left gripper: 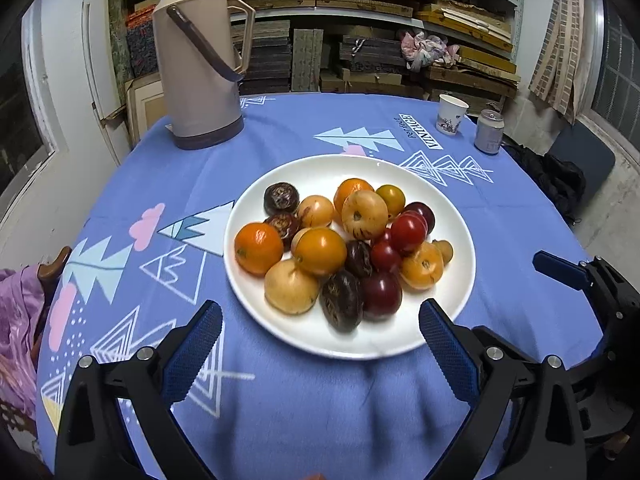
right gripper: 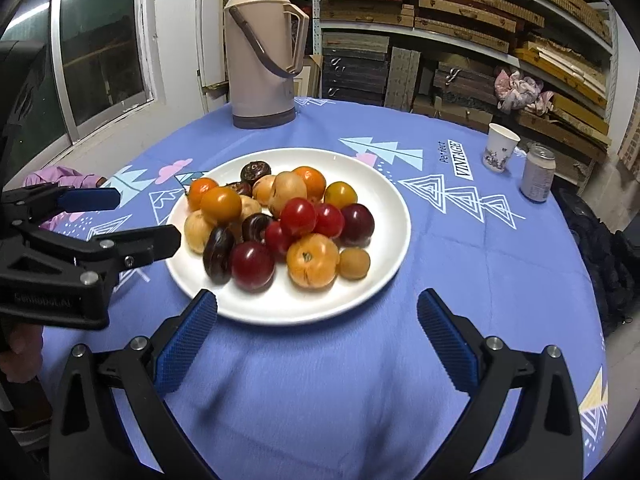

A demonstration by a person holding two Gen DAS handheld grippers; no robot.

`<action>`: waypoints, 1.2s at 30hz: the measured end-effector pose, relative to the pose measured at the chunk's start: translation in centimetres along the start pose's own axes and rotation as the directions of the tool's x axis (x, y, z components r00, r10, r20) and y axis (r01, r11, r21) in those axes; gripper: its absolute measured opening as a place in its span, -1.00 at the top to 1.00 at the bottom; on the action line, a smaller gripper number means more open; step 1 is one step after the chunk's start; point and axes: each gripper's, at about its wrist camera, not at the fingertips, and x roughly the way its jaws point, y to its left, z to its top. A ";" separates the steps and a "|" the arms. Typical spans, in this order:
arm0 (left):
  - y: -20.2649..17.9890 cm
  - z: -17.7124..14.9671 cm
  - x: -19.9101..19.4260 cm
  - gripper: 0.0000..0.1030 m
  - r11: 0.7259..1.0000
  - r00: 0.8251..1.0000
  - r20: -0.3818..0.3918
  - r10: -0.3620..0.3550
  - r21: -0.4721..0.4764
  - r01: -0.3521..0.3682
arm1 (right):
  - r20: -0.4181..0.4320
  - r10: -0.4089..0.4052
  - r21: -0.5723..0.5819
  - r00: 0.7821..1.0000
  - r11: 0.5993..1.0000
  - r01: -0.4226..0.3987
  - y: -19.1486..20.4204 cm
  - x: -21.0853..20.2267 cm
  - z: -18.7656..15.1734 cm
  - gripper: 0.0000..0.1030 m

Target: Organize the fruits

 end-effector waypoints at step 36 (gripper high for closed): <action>-0.2 -2.8 -2.9 -0.93 1.000 1.000 0.008 0.003 -0.024 -0.002 | 0.006 -0.028 0.007 1.000 1.000 0.028 0.4 -2.3 -1.7 -0.91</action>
